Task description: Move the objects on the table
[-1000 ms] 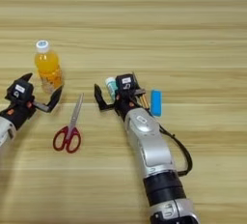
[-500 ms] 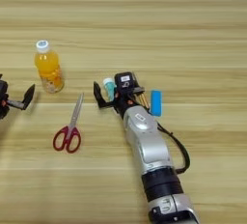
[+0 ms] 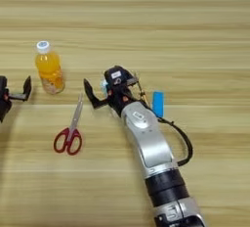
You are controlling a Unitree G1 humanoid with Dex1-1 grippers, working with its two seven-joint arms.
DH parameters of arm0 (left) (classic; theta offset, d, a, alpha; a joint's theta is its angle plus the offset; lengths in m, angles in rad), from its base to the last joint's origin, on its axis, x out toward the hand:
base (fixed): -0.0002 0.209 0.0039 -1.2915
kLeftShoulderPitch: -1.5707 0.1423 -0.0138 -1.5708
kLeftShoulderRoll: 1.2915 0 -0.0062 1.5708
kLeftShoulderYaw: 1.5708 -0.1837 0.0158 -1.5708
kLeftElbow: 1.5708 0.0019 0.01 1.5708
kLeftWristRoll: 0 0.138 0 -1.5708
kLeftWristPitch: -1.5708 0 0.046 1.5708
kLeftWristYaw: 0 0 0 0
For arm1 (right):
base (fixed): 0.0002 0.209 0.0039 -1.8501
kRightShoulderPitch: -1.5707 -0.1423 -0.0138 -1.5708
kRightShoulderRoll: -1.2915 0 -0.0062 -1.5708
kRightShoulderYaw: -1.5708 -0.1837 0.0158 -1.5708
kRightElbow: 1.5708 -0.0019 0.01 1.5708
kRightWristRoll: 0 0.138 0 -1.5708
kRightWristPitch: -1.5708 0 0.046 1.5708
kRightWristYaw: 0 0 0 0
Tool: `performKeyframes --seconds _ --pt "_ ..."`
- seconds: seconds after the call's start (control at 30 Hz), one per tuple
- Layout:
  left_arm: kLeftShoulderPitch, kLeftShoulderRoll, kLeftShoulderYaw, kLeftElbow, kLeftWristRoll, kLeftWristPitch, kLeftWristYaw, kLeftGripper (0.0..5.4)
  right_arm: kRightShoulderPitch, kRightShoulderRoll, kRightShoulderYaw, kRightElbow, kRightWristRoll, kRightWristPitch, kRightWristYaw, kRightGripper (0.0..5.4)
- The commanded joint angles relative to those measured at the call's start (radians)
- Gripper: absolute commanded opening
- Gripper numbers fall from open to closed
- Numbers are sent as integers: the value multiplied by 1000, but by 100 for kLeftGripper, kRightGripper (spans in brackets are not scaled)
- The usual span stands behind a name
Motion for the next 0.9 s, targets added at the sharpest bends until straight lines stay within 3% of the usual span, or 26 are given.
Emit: performKeyframes --seconds 0.03,0.33,0.47,0.9 --pt "-20 -24 -6 20 16 -40 34 540 -37 -11 57 -17 1 42 73 535" --pt "-9 -41 -24 6 36 -50 61 540 -117 2 118 22 18 31 192 535" --pt "-8 -44 -29 3 44 -48 79 540 -149 9 109 55 18 24 194 535" --pt "-15 -40 -23 15 42 -48 75 540 -162 10 94 102 14 -12 183 535"
